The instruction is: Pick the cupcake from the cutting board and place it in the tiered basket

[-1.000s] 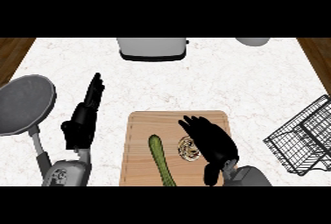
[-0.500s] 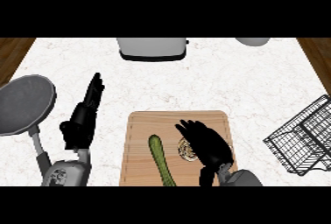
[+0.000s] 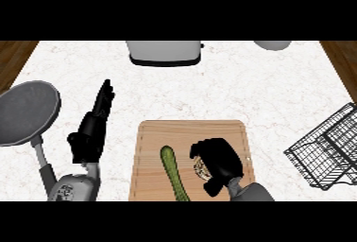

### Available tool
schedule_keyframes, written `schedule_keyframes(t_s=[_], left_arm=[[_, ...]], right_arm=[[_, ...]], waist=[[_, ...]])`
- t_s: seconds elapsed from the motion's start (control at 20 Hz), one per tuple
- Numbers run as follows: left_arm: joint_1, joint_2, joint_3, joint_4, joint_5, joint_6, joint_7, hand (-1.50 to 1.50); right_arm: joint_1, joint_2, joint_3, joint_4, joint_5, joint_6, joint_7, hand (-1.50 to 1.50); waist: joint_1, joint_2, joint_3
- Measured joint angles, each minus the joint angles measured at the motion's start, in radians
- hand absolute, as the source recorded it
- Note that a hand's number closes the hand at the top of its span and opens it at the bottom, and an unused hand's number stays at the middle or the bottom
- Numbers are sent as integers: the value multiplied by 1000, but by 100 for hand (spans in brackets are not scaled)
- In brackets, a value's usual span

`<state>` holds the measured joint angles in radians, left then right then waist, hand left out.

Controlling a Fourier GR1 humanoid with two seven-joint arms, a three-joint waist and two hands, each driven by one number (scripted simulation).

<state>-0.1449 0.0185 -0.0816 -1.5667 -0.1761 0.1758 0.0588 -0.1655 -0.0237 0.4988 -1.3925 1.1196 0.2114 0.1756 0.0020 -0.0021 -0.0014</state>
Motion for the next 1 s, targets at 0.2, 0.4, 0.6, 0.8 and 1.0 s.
schedule_keyframes(t_s=[0.2,0.4,0.6,0.8,1.0], left_arm=[[-10,2,4,2,5,-2,12,0],[-8,10,6,-7,9,-7,14,0],[19,17,18,-21,9,1,13,0],[38,31,39,-31,18,0,6,0],[43,32,44,-29,21,1,0,0]], right_arm=[[-12,-9,7,25,56,-88,-38,150],[-9,-23,5,20,88,-125,-40,150],[147,-224,19,-81,124,-164,-117,150],[309,-461,-20,-180,130,-242,-223,150],[497,-664,-147,-301,74,-354,-294,150]], waist=[[-1,-4,-2],[-3,-4,-3],[-26,-14,-1],[-53,-20,-1],[-66,-14,-1]])
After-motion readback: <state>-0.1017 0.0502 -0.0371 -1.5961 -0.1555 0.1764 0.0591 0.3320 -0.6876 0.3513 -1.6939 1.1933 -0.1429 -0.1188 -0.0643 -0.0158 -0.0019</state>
